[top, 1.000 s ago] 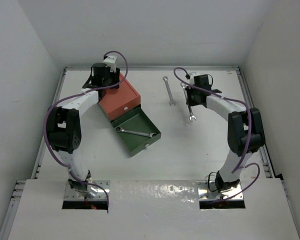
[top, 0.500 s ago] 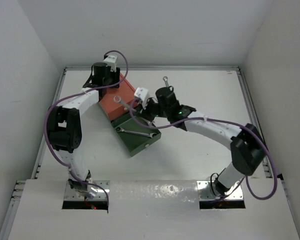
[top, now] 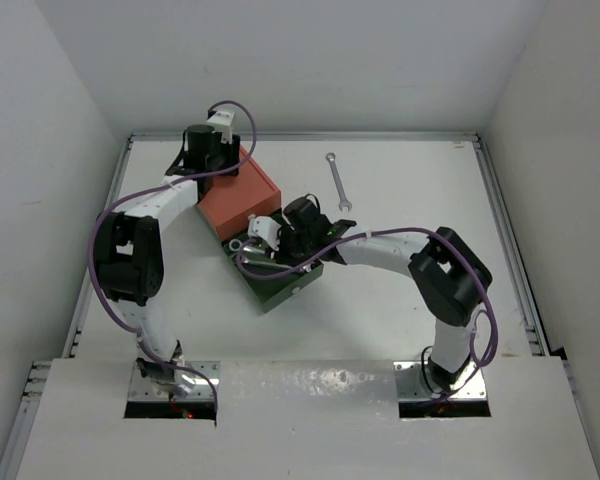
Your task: Sort the tools into containers
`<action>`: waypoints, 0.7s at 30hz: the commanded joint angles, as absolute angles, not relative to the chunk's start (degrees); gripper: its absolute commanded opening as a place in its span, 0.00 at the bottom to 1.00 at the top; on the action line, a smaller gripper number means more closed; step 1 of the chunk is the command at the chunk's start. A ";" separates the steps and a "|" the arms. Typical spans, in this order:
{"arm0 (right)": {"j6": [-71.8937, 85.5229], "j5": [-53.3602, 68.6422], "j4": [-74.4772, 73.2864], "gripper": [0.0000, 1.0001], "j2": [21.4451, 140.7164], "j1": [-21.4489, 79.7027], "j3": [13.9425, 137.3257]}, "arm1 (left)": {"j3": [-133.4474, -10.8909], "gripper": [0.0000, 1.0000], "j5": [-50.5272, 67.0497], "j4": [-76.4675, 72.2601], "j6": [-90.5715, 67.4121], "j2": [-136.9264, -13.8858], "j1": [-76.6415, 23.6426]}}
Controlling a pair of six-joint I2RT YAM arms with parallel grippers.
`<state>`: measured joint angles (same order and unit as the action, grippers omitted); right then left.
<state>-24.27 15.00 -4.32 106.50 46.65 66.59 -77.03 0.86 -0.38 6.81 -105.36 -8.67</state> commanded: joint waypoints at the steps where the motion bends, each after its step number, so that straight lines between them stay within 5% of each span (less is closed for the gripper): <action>1: -26.81 15.29 -1.05 0.36 102.57 47.11 69.78 | -73.56 0.47 -1.50 13.89 8.09 -110.04 -8.17; 3: -25.93 15.12 -2.36 0.54 102.22 47.20 70.75 | -73.65 0.47 -1.41 13.97 8.09 -110.13 -8.26; 8: -19.96 14.42 -1.24 0.60 99.33 47.11 73.91 | -73.48 0.47 -1.32 13.89 8.09 -110.21 -8.17; 10: -14.72 11.00 0.17 0.51 98.44 46.50 75.49 | -73.48 0.47 -1.32 13.89 8.09 -110.21 -8.17; 11: -12.15 10.20 1.65 0.41 97.65 45.80 76.19 | -73.48 0.47 -1.32 13.80 8.17 -110.21 -8.17; 12: -9.52 9.50 2.97 0.21 97.47 43.53 77.33 | -73.39 0.47 -1.41 13.80 8.26 -110.13 -8.17; 15: 3.21 10.28 3.26 0.14 98.87 36.14 80.75 | -73.30 0.47 -1.32 13.80 8.26 -109.95 -8.26; 16: 8.65 9.76 2.64 0.39 99.75 34.03 81.90 | -73.21 0.47 -1.23 13.80 8.17 -109.95 -8.17; 17: 10.70 8.62 0.37 0.51 100.89 32.27 83.05 | -73.21 0.47 -1.23 13.71 8.26 -109.95 -8.17; 21: 12.49 1.26 -13.77 0.75 114.20 24.00 97.79 | -73.21 0.47 -0.97 13.71 8.09 -110.13 -8.17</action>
